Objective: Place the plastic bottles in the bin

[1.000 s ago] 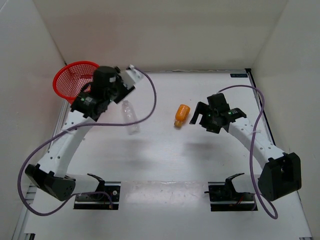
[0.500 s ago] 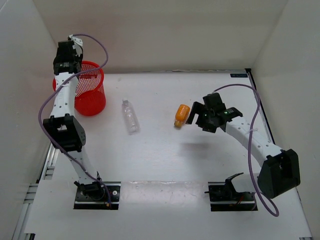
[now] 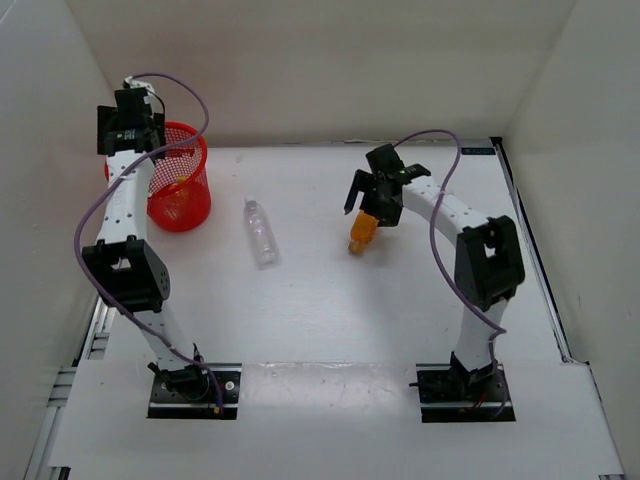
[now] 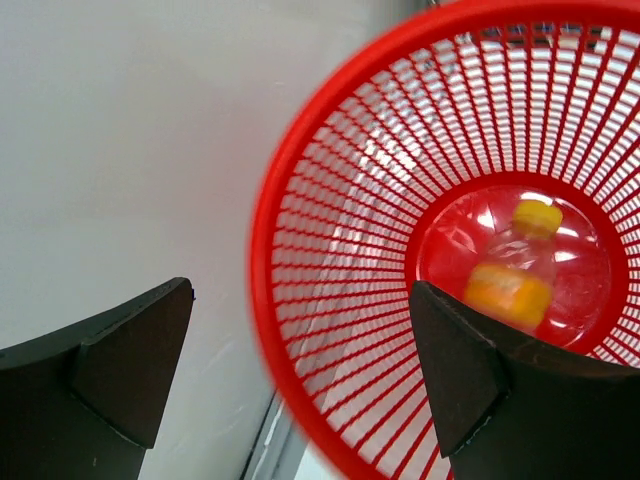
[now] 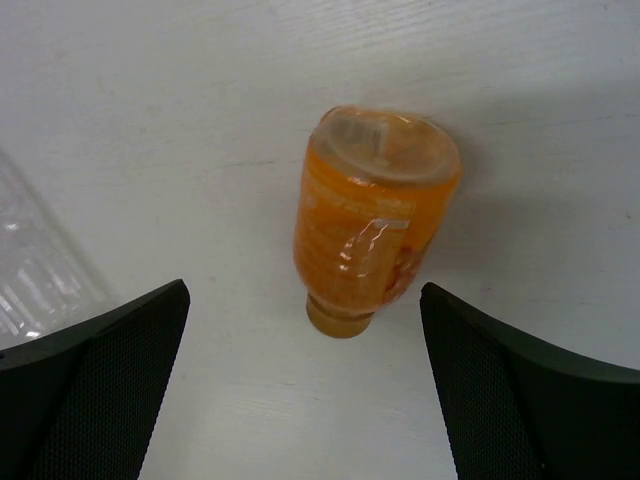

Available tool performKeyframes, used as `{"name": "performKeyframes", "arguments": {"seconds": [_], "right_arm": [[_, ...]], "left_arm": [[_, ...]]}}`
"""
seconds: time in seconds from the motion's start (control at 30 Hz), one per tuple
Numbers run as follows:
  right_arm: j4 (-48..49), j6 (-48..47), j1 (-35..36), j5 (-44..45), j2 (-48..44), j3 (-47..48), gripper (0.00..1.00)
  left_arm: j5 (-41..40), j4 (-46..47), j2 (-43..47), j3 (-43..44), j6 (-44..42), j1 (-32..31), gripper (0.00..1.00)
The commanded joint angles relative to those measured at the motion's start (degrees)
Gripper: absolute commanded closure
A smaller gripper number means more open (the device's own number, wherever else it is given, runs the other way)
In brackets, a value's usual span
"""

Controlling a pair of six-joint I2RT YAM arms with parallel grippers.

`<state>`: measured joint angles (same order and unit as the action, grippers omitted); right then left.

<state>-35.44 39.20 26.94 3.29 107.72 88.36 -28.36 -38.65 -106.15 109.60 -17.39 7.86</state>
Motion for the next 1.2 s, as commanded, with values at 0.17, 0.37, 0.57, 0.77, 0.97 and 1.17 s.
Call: {"name": "performKeyframes", "arguments": {"seconds": [0.17, 0.37, 0.57, 0.77, 0.97, 1.17], "right_arm": [[-9.3, 5.18, -1.53, 6.47, 10.32, 9.47, 0.01], [-7.9, 5.8, -2.07, 5.15, 13.13, 8.86, 0.16], [0.1, 2.73, -2.07, 1.74, 6.47, 2.97, 0.7], [18.79, 1.83, 1.09, -12.23, -8.21, -5.98, 0.86], [45.62, 10.45, 9.7, -18.58, -17.46, -13.03, 0.97], [52.49, 14.84, 17.44, -17.18, -16.84, -10.84, 1.0]], "left_arm": [[2.68, -0.8, 24.11, -8.24, 1.84, -1.53, 0.0], [23.85, -6.07, 37.83, -22.31, -7.03, -6.88, 0.0], [36.17, -15.74, 44.09, -30.23, -11.09, -14.18, 0.0], [53.3, -22.78, 44.1, -23.66, -11.62, -17.35, 0.0], [68.52, -20.86, 44.71, -24.78, -7.95, -20.59, 0.0], [69.75, -20.93, 37.51, -24.17, -3.18, -24.2, 0.0]]}}
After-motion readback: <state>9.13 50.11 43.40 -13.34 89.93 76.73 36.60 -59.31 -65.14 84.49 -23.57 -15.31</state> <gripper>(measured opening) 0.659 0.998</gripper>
